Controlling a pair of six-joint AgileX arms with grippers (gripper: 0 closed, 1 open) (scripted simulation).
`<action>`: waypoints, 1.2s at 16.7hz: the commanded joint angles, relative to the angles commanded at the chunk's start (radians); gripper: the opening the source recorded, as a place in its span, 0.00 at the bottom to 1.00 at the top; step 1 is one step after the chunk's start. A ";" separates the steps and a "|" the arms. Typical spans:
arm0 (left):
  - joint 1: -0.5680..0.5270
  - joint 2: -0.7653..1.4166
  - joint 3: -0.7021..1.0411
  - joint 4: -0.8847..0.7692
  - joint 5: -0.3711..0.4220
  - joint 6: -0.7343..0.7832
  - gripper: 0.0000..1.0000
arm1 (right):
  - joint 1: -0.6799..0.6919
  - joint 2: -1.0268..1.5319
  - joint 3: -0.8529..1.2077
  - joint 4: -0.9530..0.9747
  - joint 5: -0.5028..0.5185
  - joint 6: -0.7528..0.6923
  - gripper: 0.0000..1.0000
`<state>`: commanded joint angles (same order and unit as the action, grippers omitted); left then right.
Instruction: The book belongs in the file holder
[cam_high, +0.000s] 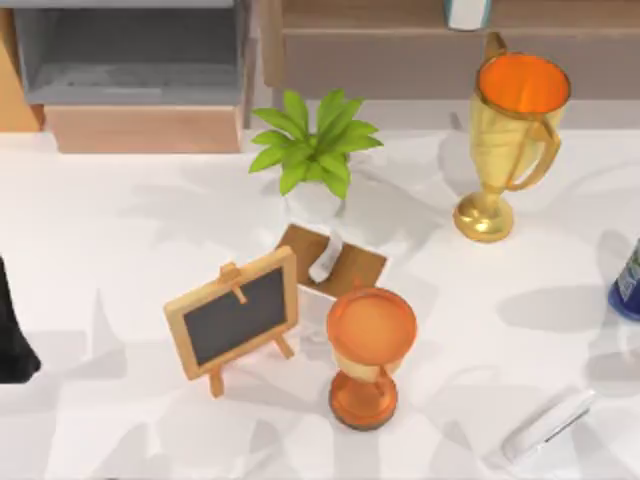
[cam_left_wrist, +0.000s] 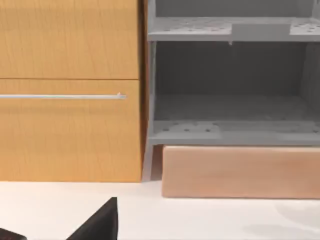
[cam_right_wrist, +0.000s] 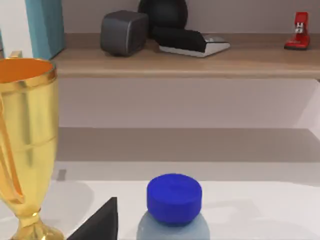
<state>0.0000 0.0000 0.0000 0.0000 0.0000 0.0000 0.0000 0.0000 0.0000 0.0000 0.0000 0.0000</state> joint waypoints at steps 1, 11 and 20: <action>0.000 0.000 0.000 0.000 0.000 0.000 1.00 | 0.000 0.000 0.000 0.000 0.000 0.000 1.00; -0.243 0.457 0.410 0.136 -0.188 -0.017 1.00 | 0.000 0.000 0.000 0.000 0.000 0.000 1.00; -0.608 1.479 1.258 0.335 -0.512 -0.018 1.00 | 0.000 0.000 0.000 0.000 0.000 0.000 1.00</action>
<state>-0.6083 1.4792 1.2584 0.3349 -0.5118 -0.0184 0.0000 0.0000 0.0000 0.0000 0.0000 0.0000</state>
